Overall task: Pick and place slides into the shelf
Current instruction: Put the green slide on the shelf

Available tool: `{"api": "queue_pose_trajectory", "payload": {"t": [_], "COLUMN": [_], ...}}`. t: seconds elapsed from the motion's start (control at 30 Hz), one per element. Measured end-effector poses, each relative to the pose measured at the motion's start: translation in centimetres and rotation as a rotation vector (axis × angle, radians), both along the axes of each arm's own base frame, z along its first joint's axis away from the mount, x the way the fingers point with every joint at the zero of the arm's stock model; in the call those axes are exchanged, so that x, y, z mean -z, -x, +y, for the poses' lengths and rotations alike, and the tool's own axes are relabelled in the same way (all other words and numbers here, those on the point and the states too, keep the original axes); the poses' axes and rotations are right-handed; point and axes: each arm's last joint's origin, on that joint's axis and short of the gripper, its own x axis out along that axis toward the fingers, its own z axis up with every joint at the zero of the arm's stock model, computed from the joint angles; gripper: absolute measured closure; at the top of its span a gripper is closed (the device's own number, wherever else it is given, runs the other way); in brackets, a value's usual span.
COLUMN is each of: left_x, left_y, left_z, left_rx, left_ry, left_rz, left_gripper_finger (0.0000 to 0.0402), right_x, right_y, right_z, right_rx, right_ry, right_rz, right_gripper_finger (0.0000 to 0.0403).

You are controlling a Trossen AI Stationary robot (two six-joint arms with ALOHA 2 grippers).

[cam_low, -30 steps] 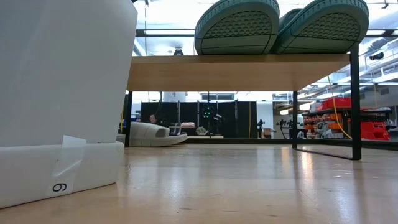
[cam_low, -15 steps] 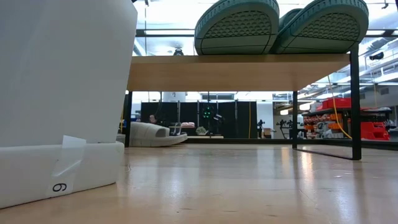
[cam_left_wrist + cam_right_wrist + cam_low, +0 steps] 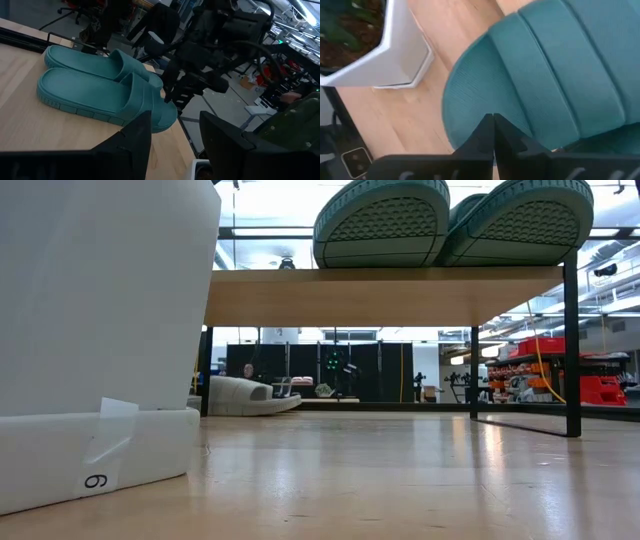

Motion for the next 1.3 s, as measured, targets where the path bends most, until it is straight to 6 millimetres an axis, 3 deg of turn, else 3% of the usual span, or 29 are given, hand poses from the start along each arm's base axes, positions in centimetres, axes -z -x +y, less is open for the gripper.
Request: {"api": "queue_pose_trajectory", "payload": {"t": [0.27,1.0,1.3], "left_x": [0.0,0.0,0.0], "left_y": [0.0,0.0,0.0], "left_z": [0.0,0.0,0.0], "left_rx": [0.0,0.0,0.0], "left_ry": [0.0,0.0,0.001], "left_rz": [0.0,0.0,0.001], "left_gripper_finger": [0.023,0.023,0.023], "right_x": [0.8,0.2,-0.8], "right_y": [0.2,1.4,1.7], "right_z": [-0.2,-1.0,-1.2], "right_rx": [0.02,0.046,0.057], "right_ry": [0.005,0.056,0.051], "right_rz": [0.039,0.104,0.09], "right_gripper_finger": [0.04,0.04,0.0399]}}
